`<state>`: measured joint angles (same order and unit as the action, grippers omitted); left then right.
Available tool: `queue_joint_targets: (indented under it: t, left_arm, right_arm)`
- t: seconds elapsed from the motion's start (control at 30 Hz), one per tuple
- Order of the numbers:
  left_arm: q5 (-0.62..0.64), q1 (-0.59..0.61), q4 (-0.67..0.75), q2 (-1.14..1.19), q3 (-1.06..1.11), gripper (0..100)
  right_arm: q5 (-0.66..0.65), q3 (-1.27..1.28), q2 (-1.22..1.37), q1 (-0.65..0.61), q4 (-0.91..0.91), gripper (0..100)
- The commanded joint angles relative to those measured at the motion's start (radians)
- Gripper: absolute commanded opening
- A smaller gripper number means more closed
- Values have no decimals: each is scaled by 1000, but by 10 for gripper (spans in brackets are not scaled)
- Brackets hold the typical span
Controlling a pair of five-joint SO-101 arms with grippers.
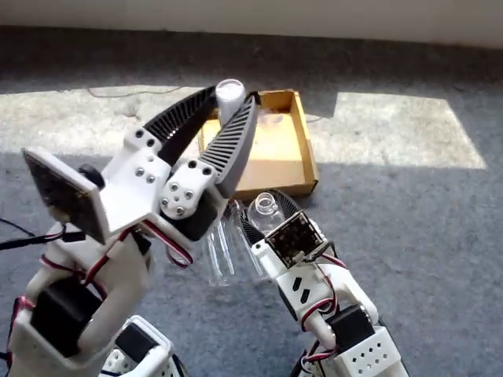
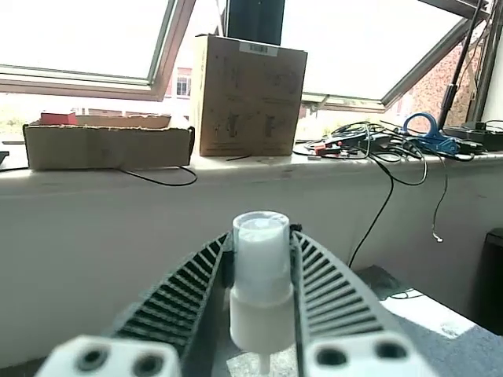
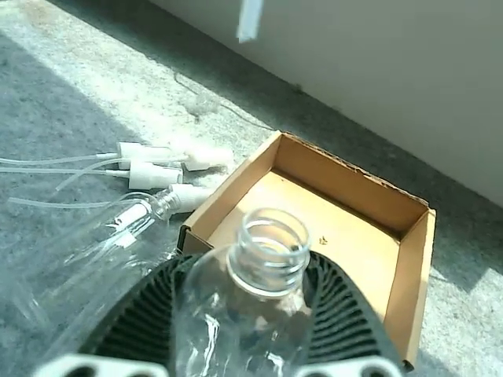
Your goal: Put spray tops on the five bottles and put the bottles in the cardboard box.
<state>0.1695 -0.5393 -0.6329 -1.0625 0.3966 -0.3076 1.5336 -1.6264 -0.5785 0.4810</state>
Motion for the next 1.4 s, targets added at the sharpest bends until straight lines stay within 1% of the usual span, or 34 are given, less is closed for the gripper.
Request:
queue_joint_targets:
  t: [0.0,0.17,0.37,0.43,0.57,0.8,0.9,1.1,1.2,1.3,1.37]
  left_arm:
    - [3,-30,120,8,82,5]
    - [8,-31,155,8,154,5]
    - [8,-33,244,7,263,5]
    - [9,-54,244,7,266,5]
    - [9,-58,236,5,277,5]
    - [9,-56,242,-2,417,5]
    - [9,-54,236,-4,438,5]
    - [9,1,242,-8,438,5]
    - [8,21,219,-47,337,5]
    - [8,15,114,-74,257,5]
    - [8,13,71,-82,255,5]
  right_arm:
    - [-11,-5,-18,-8,-15,4]
    - [-9,-5,-18,-8,-15,4]
    - [-9,-5,-18,-8,-15,4]
    - [-9,-5,-18,-7,-15,4]
    - [-9,-5,-18,-7,-15,4]
    - [-9,-5,-18,-2,-15,4]
    - [-9,-5,-18,-1,-15,4]
    - [-9,-5,-18,-1,-15,4]
    - [-9,-4,-18,-1,-15,4]
    - [-9,-4,-18,-1,-15,4]
    - [-9,-4,-18,-1,-15,4]
